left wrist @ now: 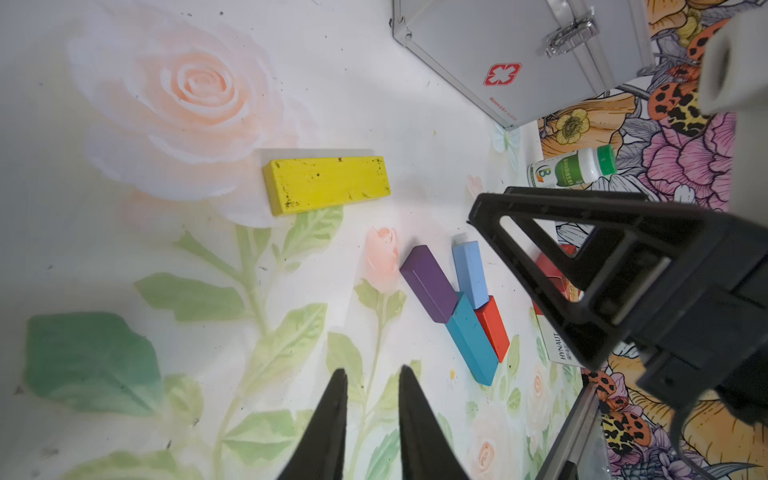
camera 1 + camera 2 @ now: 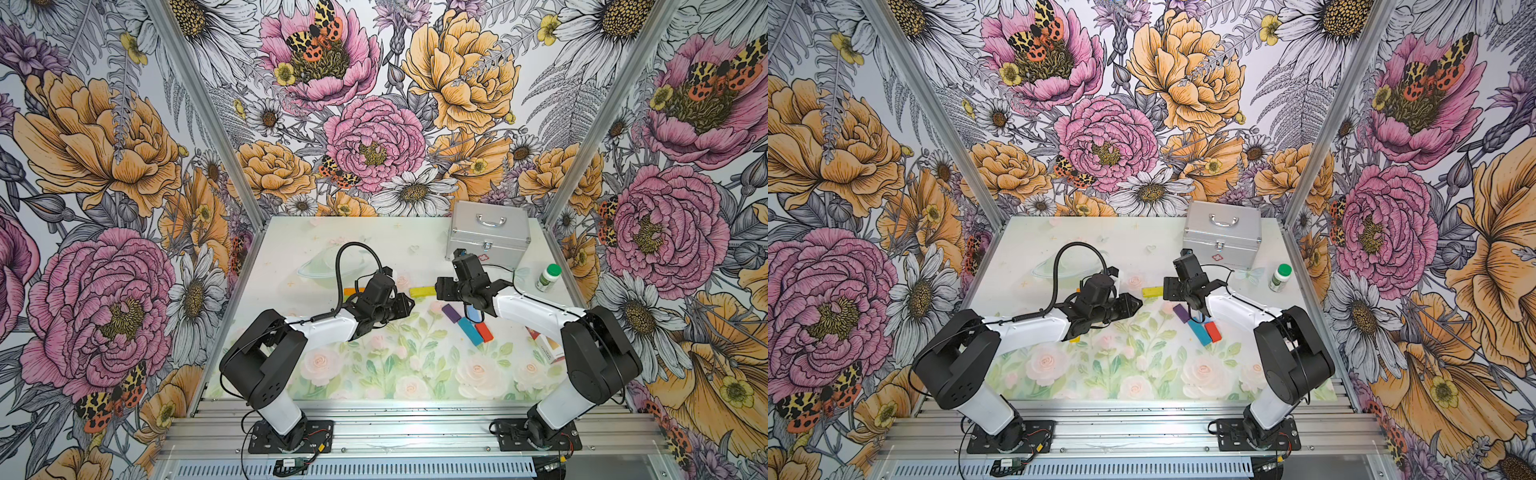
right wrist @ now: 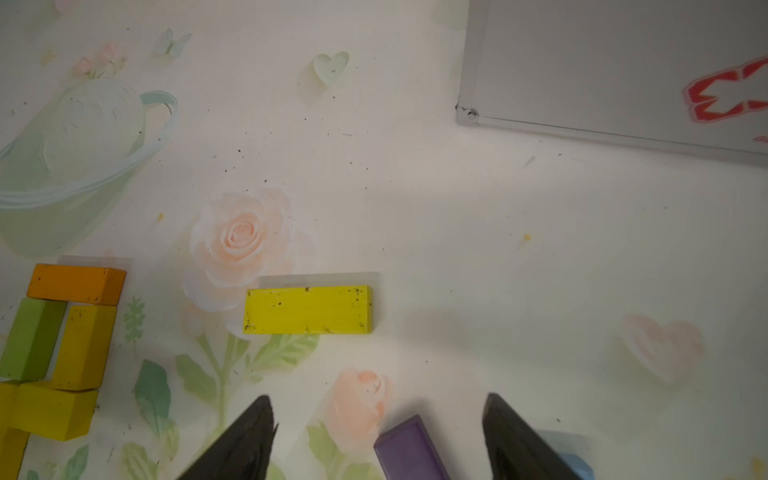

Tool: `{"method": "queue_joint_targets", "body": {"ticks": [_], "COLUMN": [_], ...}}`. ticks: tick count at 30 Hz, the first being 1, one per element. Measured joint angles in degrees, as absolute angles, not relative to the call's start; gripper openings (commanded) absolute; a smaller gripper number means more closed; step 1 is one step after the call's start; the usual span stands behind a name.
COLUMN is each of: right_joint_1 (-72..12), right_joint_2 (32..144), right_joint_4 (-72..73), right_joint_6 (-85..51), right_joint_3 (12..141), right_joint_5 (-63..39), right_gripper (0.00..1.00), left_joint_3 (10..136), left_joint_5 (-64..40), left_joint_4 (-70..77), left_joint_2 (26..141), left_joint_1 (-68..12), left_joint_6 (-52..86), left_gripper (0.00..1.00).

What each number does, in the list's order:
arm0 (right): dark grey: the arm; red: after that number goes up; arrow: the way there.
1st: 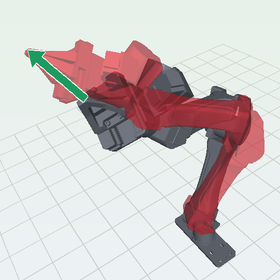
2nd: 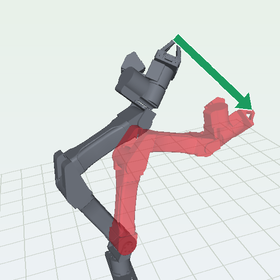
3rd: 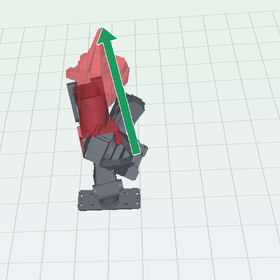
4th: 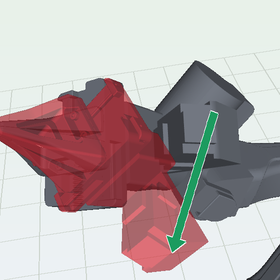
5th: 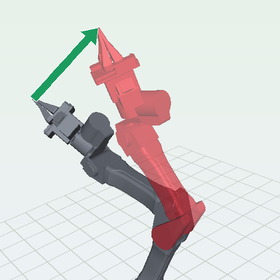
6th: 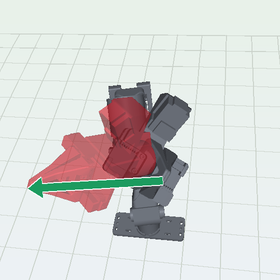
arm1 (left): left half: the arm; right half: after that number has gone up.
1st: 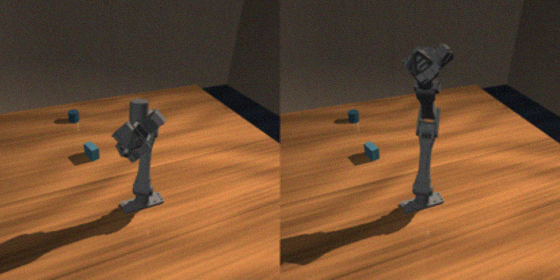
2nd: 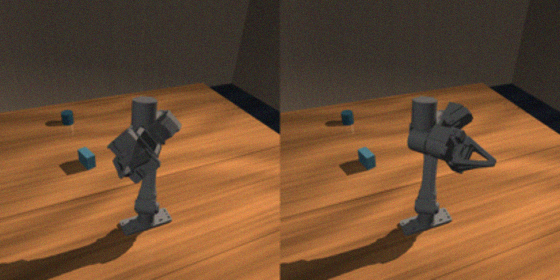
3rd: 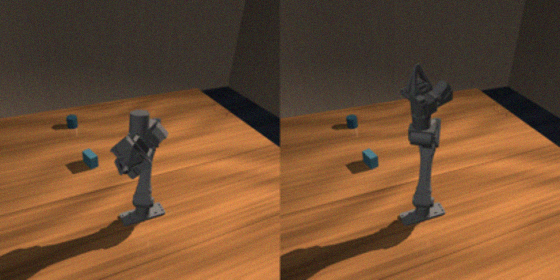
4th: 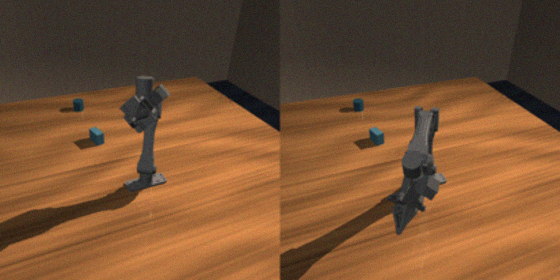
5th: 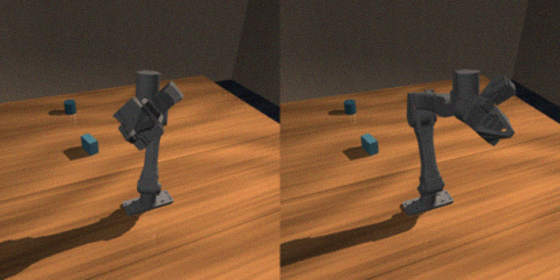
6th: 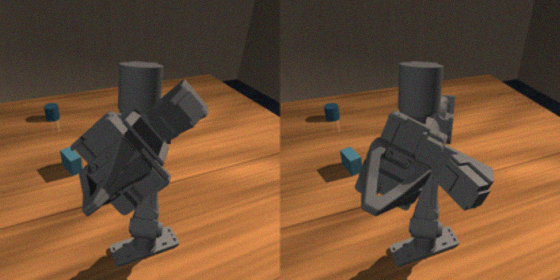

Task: Assemble the letter p with building blocks
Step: Move the building block to the center of the board.

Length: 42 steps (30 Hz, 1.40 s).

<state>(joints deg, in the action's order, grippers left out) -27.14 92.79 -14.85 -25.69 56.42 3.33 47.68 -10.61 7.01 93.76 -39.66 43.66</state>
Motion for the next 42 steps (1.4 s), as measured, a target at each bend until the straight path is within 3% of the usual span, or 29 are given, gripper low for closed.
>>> {"method": "queue_joint_targets", "body": {"ticks": [12, 15, 19, 22, 37, 39, 42], "right_joint_1": [-27.18, -27.18, -27.42, -27.73, -30.37, -30.44, -30.44], "right_joint_2": [99.24, 100.62, 100.68, 100.68, 106.98, 107.28, 107.28], "right_joint_4": [-21.69, -22.65, -22.72, -22.79, -20.99, -20.67, -20.4], "right_joint_6": [-17.34, -16.47, -15.79, -16.16, -24.73, -25.61, -26.94], "right_joint_3": [56.4, 56.4, 56.4, 56.4, 63.81, 64.1, 64.03], "right_joint_5": [1.63, 1.58, 1.34, 1.19, 0.71, 0.73, 0.71], "right_gripper": [0.75, 0.67, 0.32, 0.23, 0.26, 0.32, 0.52], "left_joint_3": [47.24, 47.03, 46.61, 46.54, 46.78, 46.83, 46.85], "left_joint_5": [-13.15, -13.63, -14.0, -14.28, -14.55, -14.66, -14.66], "left_joint_4": [9.3, 9.3, 9.3, 9.32, 9.34, 9.32, 9.28], "left_joint_2": [91.35, 91.35, 91.37, 91.55, 97.12, 98.13, 98.72], "left_joint_1": [-38.44, -37.95, -37.95, -37.95, -37.98, -37.98, -38.04], "left_joint_6": [45.39, 45.69, 45.71, 45.71, 45.69, 45.69, 45.71], "left_gripper": [0.32, 0.32, 0.32, 0.32, 0.29, 0.29, 0.29]}}
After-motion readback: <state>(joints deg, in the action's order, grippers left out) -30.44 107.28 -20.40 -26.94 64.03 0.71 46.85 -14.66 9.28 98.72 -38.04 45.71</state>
